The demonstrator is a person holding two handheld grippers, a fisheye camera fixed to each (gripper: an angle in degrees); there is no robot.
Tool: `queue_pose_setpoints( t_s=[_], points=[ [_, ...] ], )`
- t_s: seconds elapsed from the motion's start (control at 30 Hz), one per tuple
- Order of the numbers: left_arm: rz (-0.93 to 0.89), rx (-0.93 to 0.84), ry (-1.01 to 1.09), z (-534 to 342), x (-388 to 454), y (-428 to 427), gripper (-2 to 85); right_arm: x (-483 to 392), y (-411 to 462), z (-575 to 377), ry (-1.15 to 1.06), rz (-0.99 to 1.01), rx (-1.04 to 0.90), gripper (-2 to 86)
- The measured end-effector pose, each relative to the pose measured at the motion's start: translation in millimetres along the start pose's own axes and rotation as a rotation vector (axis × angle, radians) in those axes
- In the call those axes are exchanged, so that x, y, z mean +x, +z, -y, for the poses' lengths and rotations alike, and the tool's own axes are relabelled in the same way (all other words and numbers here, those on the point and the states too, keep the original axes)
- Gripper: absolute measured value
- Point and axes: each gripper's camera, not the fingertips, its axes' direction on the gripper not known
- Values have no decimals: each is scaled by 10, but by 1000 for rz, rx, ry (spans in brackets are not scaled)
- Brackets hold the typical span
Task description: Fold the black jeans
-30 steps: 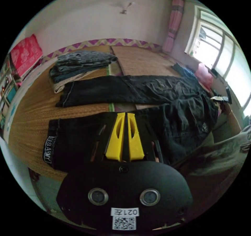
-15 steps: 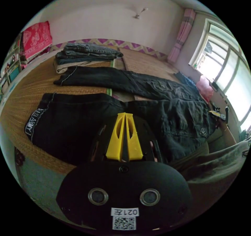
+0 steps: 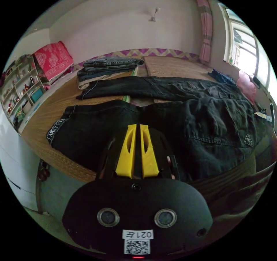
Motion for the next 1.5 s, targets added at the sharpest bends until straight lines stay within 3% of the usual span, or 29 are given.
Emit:
queue_pose_setpoints(
  t_s=[0.2,0.47,1.5],
  points=[
    [-19,16,46,-232,-6,285,-9,-162,72,-139,28,-56,16,-7],
    [125,115,44,-659,274,624,-10,-280,140,-308,51,-83,46,-8],
    [102,142,-25,-1070,266,998,-10,-261,105,-353,91,-69,64,-7]
  ],
)
